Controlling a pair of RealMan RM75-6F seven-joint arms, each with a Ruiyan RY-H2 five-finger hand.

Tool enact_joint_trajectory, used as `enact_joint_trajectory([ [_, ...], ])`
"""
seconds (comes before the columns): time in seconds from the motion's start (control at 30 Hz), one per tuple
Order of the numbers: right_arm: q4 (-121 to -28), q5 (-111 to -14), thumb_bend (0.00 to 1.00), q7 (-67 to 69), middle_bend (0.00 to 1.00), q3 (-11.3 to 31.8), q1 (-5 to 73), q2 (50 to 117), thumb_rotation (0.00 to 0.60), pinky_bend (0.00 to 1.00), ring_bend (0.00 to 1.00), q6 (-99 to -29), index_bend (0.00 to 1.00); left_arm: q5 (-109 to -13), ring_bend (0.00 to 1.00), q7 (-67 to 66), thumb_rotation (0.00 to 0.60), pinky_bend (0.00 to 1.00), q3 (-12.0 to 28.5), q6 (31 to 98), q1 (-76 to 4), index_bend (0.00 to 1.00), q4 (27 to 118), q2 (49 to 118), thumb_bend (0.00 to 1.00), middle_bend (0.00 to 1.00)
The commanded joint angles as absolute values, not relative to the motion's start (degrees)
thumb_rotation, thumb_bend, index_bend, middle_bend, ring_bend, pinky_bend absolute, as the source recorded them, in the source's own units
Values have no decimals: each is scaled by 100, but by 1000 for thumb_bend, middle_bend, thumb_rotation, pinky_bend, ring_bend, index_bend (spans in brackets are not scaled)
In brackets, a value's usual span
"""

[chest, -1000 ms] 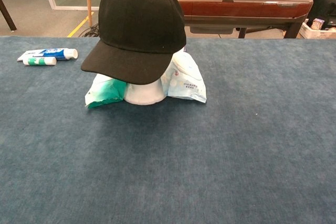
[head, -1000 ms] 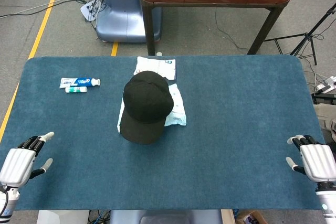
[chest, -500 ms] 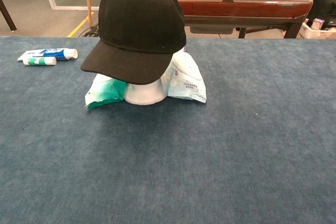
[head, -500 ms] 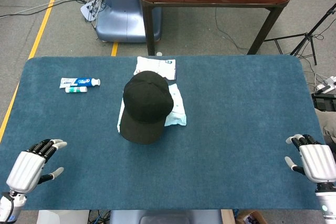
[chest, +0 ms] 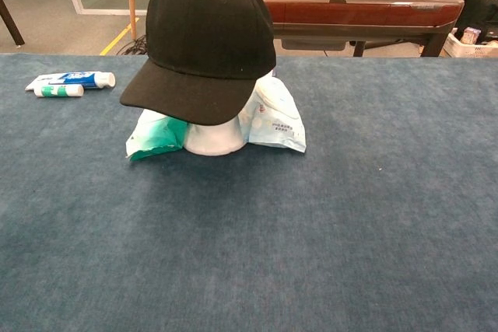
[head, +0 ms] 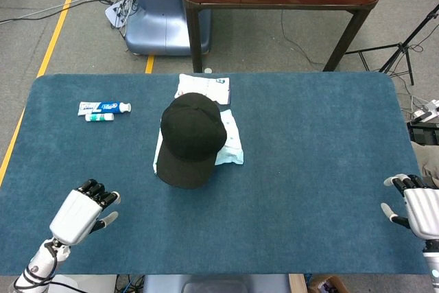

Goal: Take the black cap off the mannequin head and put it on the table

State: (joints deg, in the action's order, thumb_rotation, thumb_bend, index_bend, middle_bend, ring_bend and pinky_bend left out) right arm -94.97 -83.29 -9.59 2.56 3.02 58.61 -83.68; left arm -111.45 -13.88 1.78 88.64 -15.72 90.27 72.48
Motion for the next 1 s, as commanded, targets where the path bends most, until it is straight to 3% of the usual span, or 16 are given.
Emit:
enact_joint_trajectory([
  [0.03, -9479, -8290, 246, -865, 373, 279, 286, 5818, 600, 567, 304, -8374, 398, -11143, 599, -1681, 600, 493, 253, 8529, -1777, 603, 9276, 7324, 0, 843],
  [0.5, -9418, -8203, 246, -505, 372, 324, 259, 5685, 600, 567, 305, -8331, 398, -10521, 638, -2997, 600, 521, 647, 7268, -2435, 639, 9714, 7859, 0, 889],
  [1.0, -9385, -8181, 247, -356, 373, 326, 283, 5632, 600, 568, 304, -8223, 398, -10038, 680, -3947, 600, 548, 952, 7051, -2796, 660, 9748, 8463, 0, 939],
])
